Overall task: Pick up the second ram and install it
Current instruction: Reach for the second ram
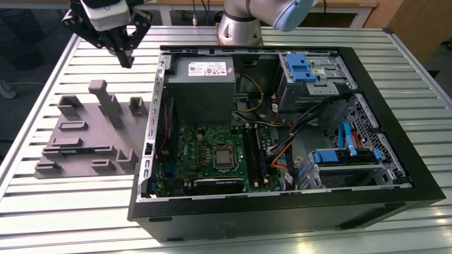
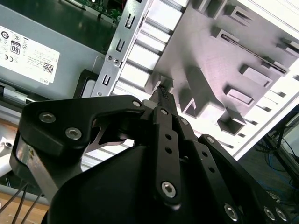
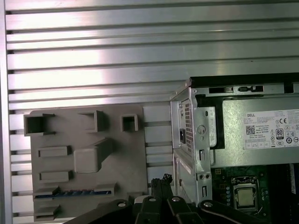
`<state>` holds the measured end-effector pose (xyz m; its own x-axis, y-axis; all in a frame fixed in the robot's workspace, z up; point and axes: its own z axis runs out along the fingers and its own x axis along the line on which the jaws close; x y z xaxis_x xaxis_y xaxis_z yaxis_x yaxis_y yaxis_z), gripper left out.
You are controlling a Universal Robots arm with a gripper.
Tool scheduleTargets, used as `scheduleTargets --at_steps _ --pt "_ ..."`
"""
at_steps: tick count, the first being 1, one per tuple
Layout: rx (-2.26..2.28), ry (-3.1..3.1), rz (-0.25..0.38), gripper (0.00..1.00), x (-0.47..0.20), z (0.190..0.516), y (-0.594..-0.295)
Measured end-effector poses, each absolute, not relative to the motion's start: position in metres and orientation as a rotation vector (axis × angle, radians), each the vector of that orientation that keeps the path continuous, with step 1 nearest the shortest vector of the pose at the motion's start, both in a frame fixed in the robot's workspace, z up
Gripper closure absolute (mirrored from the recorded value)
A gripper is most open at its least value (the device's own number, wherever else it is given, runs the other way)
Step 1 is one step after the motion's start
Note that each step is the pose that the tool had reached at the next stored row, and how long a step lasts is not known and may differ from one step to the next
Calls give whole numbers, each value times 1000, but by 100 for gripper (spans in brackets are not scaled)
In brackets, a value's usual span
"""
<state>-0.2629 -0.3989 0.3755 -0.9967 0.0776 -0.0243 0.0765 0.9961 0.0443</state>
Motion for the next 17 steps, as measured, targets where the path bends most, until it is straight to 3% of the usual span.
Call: scheduleTargets --at_steps 17 --pt "120 3113 68 89 -269 375 -399"
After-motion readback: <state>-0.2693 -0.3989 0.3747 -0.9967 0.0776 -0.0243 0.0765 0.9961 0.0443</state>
